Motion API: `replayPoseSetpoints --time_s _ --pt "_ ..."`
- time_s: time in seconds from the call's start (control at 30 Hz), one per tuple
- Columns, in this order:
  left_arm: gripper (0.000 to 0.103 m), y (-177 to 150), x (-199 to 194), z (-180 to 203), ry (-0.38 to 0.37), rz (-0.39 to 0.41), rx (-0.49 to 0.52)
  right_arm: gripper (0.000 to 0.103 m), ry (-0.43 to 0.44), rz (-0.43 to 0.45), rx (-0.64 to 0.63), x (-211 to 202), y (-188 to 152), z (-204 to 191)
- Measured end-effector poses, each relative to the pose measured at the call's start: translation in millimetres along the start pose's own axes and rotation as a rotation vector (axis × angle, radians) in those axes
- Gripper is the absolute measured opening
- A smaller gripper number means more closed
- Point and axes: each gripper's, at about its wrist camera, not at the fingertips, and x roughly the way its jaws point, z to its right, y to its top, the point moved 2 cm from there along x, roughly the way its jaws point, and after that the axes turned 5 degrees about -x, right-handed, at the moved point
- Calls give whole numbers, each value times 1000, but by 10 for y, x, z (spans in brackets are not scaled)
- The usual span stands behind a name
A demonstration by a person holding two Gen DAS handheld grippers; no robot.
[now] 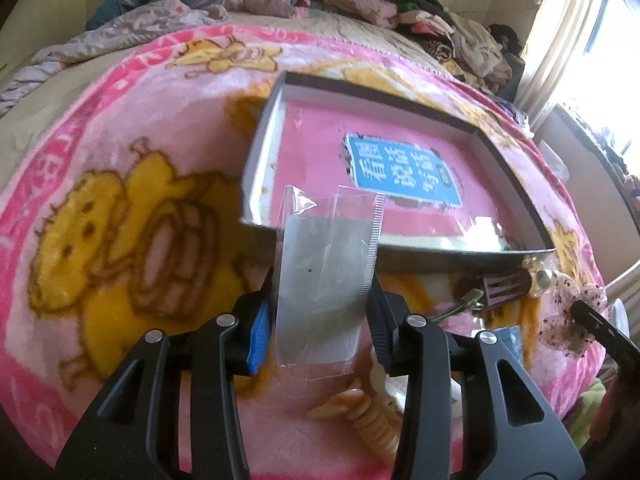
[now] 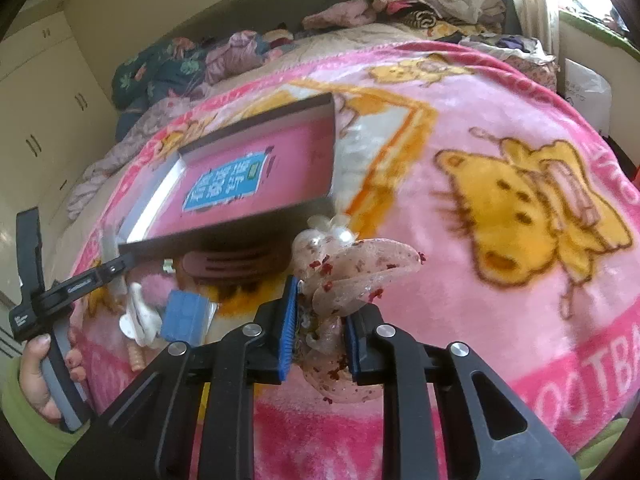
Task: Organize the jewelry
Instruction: 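Grasp the red-dotted floral hair clip with the right tool while the left tool grasps the clear plastic bag, then carry both items into the grey tray and open both tools to release them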
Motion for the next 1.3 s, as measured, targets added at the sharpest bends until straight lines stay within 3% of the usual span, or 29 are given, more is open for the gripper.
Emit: replayPoseSetpoints --time_s 0.3,0.57,0.83,1.3 --pt "33 301 -203 -76 9 57 9 20 9 60 -26 -96 340 -59" --pt "33 556 -120 -16 5 79 24 20 44 70 -72 129 692 -256" --pt "33 704 162 147 -15 50 51 20 116 46 -107 481 968 -494" --pt "33 667 653 326 -6 -50 114 21 110 -45 -129 1058 1038 -568"
